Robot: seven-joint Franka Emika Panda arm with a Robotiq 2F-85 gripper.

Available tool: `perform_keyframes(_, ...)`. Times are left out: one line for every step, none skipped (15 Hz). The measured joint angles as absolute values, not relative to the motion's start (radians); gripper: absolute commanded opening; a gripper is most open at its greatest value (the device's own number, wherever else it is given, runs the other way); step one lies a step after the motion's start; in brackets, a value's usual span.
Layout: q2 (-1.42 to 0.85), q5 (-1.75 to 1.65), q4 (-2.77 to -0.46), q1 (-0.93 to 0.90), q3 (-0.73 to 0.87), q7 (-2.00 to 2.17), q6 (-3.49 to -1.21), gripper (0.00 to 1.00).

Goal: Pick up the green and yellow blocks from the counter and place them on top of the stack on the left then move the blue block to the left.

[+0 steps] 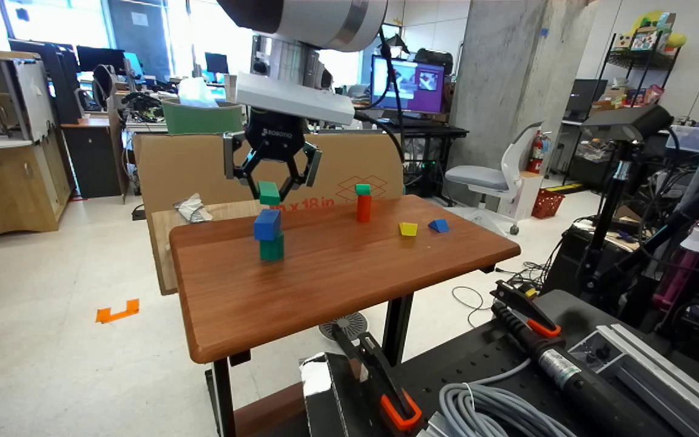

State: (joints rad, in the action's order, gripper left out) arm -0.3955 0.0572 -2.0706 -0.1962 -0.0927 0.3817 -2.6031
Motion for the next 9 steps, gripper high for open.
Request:
perform_keyframes(-0.404, 0.051, -2.064, -0.203, -0.089, 0.389, -2.600, 0.16)
perform_keyframes(-0.410, 0.046, -2.060, -0.209, -0.085, 0.397, -2.594, 0.16)
perform_keyframes(-0.415, 0.043, -2.057, -0.215, -0.082, 0.402, -2.589, 0.16)
perform_keyframes(-0.419, 0.041, -2.054, -0.219, -0.080, 0.406, -2.584, 0.16)
perform_keyframes(-0.422, 0.040, -2.050, -0.222, -0.078, 0.410, -2.579, 0.16)
perform_keyframes(-0.424, 0.038, -2.048, -0.223, -0.077, 0.414, -2.575, 0.16)
perform_keyframes(-0.424, 0.035, -2.048, -0.225, -0.075, 0.418, -2.574, 0.16)
perform_keyframes(-0.424, 0.029, -2.048, -0.226, -0.074, 0.424, -2.574, 0.16)
perform_keyframes(-0.424, 0.026, -2.048, -0.226, -0.074, 0.428, -2.574, 0.23)
